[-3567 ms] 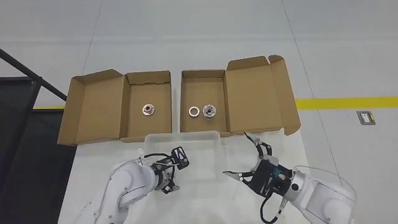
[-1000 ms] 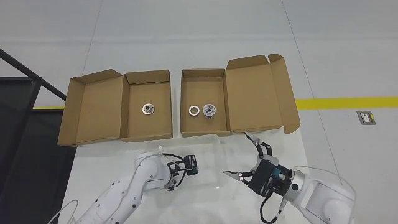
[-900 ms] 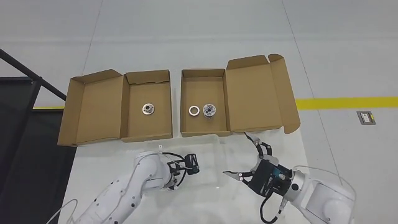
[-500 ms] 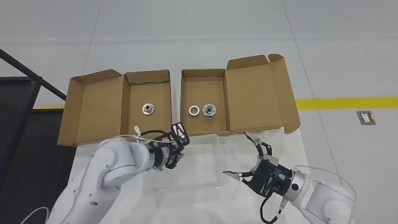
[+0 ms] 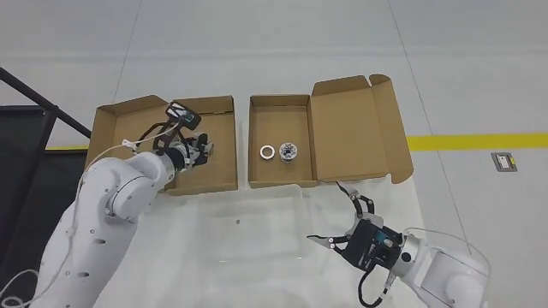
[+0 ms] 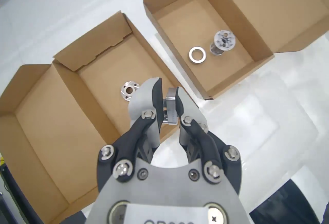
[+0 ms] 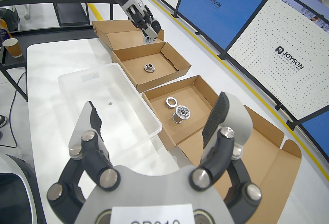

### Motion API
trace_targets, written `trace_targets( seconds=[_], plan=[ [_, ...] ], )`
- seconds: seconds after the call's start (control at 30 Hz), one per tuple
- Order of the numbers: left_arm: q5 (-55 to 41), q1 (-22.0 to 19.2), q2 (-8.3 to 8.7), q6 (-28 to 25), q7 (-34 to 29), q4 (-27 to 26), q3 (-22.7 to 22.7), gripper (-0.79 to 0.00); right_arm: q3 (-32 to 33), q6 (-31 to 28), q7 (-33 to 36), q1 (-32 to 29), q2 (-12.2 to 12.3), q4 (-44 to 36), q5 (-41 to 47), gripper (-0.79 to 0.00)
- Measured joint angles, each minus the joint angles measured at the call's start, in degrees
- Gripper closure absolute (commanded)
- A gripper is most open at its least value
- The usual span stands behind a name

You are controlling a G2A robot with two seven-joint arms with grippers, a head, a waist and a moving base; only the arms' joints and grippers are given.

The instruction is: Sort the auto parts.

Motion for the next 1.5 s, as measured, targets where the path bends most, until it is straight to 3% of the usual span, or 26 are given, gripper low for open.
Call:
trace_targets(
  seconds=[0.13, 0.33, 0.6, 0.67, 0.83, 0.87, 0.9, 1.07, 1.2, 1.37, 1.5],
  plan=[
    [0.7, -6.9, -1.72, 0.6, 1.7, 12.3, 5.6, 0.0, 0.0, 0.0, 0.0, 0.0, 0.0, 0.0, 0.0, -0.785],
    [1.1, -13.7, -4.96, 0.1, 6.3, 28.1, 13.6, 0.0, 0.0, 0.0, 0.0, 0.0, 0.0, 0.0, 0.0, -0.785],
    [-0.4, -19.3, -9.41, -2.5, 12.5, 43.0, 20.2, 0.0, 0.0, 0.0, 0.0, 0.0, 0.0, 0.0, 0.0, -0.785],
    [0.0, -20.3, -10.48, -2.7, 13.8, 45.6, 21.5, -0.243, 0.0, 0.0, 0.0, 0.0, 0.0, 0.0, 0.0, -0.785],
    [0.3, -22.2, -12.62, -2.8, 16.3, 50.0, 23.3, -0.369, 0.0, 0.0, 0.0, 0.0, 0.0, 0.0, 0.0, -0.785],
    [0.6, -22.4, -12.86, -2.9, 16.9, 50.4, 23.5, -0.456, 0.0, 0.0, 0.0, 0.0, 0.0, 0.0, 0.0, -0.785],
    [1.1, -22.5, -13.04, -3.2, 17.4, 50.6, 23.7, -0.489, 0.0, 0.0, 0.0, 0.0, 0.0, 0.0, 0.0, -0.785],
    [3.0, -22.4, -12.82, -5.6, 19.7, 49.8, 22.6, -0.533, 0.0, 0.0, 0.0, 0.0, 0.0, 0.0, 0.0, -0.785],
    [3.1, -21.0, -11.23, -8.6, 20.0, 46.0, 19.2, -0.536, 0.0, 0.0, 0.0, 0.0, 0.0, 0.0, 0.0, -0.785],
    [2.7, -15.6, -7.82, -10.8, 19.0, 35.2, 11.6, -0.545, 0.0, 0.0, 0.0, 0.0, 0.0, 0.0, 0.0, -0.785],
    [1.9, -6.9, -4.69, -12.4, 17.0, 20.6, 3.4, -0.566, 0.0, 0.0, 0.0, 0.0, 0.0, 0.0, 0.0, -0.785]
  ],
)
